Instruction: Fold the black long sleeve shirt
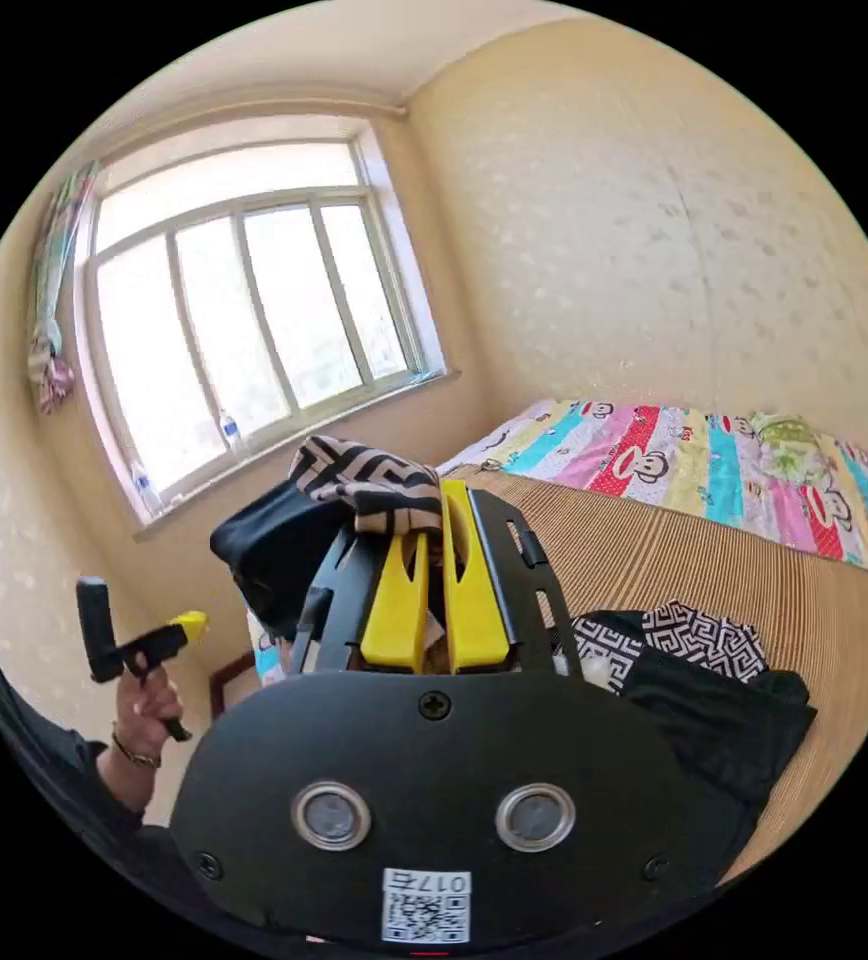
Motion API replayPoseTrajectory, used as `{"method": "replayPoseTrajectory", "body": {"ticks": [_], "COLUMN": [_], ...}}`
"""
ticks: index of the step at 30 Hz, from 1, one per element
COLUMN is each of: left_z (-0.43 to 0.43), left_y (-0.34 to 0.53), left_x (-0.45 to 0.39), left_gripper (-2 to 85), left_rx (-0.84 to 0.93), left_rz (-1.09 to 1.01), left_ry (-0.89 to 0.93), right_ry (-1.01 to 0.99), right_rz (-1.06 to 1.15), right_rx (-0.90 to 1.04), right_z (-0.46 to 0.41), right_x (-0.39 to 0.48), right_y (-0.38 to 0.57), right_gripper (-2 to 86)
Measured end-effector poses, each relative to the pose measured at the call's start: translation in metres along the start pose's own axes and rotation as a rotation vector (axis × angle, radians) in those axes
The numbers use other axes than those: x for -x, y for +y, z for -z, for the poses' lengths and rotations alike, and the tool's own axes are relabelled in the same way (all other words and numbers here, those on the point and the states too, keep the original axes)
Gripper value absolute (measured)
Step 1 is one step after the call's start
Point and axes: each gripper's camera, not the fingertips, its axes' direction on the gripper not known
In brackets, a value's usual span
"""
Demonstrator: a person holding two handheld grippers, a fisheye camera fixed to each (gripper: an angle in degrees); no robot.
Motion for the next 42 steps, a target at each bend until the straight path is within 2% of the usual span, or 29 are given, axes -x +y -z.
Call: {"method": "replayPoseTrajectory", "body": {"ticks": [2,3,5,6,8,10,13,16,19,21,24,29,31,33,37,40,42], "left_z": [-0.016,-0.031,-0.053,-0.065,-0.083,-0.099,-0.126,-0.164,-0.222,-0.277,-0.344,-0.415,-0.425,-0.416,-0.408,-0.413,-0.411], "left_y": [0.026,0.042,0.067,0.083,0.102,0.114,0.117,0.099,0.065,0.037,0.015,0.02,0.029,0.032,0.034,0.036,0.03], "left_x": [0.009,0.016,0.027,0.033,0.04,0.044,0.045,0.041,0.033,0.032,0.044,0.053,0.054,0.062,0.082,0.084,0.086], "left_gripper": [-0.9,-0.9,-0.8,-0.7,-0.4,0.3,3.6,6.6,9.2,10.0,10.7,7.7,4.0,3.6,3.9,5.2,9.8], "left_rx": [0.053,0.122,0.221,0.272,0.338,0.388,0.436,0.471,0.499,0.515,0.539,0.623,0.669,0.654,0.661,0.671,0.619], "left_rz": [0.023,0.057,0.105,0.136,0.177,0.195,0.191,0.153,0.068,0.036,0.075,0.062,0.025,0.053,0.121,0.091,0.115], "left_ry": [0.019,0.037,0.071,0.086,0.107,0.126,0.141,0.187,0.202,0.156,0.08,-0.082,-0.102,-0.024,0.062,0.054,0.054], "right_ry": [-0.045,-0.034,0.063,0.103,0.303,0.398,0.356,0.253,0.318,0.371,0.328,0.286,0.319,0.417,0.495,0.508,0.496], "right_rz": [-0.22,-0.274,-0.456,-0.493,-0.693,-0.842,-0.96,-0.908,-0.862,-0.883,-0.879,-0.542,-0.524,-0.578,-0.698,-0.723,-0.733], "right_rx": [-0.111,-0.137,-0.214,-0.215,-0.141,-0.033,0.034,-0.034,-0.058,-0.078,-0.077,-0.064,-0.084,-0.07,0.105,0.223,0.175], "right_z": [0.028,0.036,0.068,0.074,0.088,0.09,0.095,0.109,0.122,0.13,0.135,0.136,0.142,0.146,0.124,0.102,0.108], "right_x": [-0.106,-0.132,-0.227,-0.248,-0.323,-0.369,-0.41,-0.417,-0.42,-0.428,-0.443,-0.422,-0.426,-0.441,-0.487,-0.496,-0.49], "right_y": [-0.024,-0.022,0.019,0.034,0.115,0.18,0.246,0.244,0.22,0.212,0.193,0.107,0.094,0.092,0.118,0.136,0.133], "right_gripper": [3.2,3.2,3.5,3.6,3.7,3.4,3.2,6.8,8.6,7.8,4.4,2.6,2.4,2.3,2.3,2.6,2.6]}}
